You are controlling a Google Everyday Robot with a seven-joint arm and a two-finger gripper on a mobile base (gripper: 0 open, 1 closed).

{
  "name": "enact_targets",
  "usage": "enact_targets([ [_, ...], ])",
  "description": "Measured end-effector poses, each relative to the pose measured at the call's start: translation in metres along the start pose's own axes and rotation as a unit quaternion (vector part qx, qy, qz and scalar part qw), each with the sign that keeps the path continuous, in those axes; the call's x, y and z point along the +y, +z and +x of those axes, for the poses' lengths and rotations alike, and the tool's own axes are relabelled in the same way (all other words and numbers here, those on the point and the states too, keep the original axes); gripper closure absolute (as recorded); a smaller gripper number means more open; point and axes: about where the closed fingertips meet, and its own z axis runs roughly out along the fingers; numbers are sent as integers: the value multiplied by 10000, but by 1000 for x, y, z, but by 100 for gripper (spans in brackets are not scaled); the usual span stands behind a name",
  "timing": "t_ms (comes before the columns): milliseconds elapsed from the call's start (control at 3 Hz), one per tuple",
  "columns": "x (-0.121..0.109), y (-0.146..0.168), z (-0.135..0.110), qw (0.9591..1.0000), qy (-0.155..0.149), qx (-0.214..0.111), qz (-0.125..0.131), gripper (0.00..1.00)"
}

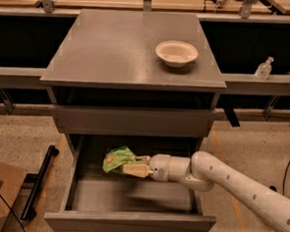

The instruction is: Place green rice chip bag into middle drawer

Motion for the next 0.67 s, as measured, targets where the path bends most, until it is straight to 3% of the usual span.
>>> enact_targets([
  [333, -44, 14, 31, 9996, 297, 21, 27, 82],
  [667, -62, 33, 77, 9972, 727, 150, -47, 50],
])
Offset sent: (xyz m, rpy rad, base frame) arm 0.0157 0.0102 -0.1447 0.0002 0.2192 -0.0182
